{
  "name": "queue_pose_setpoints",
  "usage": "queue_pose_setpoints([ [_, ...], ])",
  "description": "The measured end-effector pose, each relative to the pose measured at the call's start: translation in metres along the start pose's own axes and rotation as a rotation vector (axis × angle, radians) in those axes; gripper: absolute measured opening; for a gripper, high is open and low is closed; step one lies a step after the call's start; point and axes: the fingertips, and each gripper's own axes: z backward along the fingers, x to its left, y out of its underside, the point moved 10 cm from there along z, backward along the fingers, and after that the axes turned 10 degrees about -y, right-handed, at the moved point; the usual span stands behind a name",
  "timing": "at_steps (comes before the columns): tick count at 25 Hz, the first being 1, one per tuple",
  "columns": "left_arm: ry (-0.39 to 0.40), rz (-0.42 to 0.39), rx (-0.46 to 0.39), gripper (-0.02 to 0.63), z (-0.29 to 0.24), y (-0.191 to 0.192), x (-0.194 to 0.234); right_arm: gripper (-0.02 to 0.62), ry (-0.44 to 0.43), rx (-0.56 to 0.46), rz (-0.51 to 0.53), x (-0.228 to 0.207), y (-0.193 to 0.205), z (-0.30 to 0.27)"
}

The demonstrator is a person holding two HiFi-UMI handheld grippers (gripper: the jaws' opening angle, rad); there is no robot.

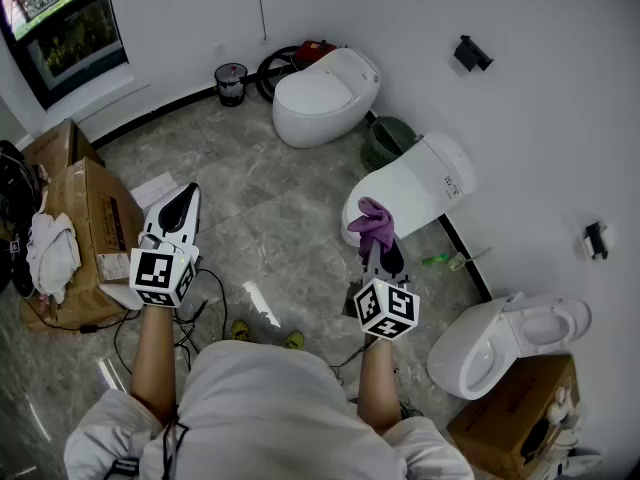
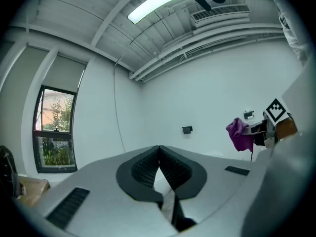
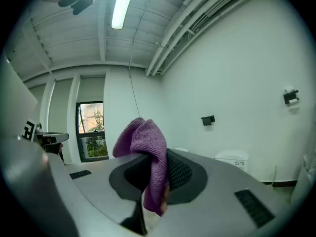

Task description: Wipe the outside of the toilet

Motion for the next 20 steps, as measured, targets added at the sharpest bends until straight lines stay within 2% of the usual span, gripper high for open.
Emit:
queue_pose_setpoints([
  [20,0.007,0.017,0.011,0.017,0.022,0.009,0.016,0.064,-0.006,0.003,0.038,0.032,0.009,0.014],
])
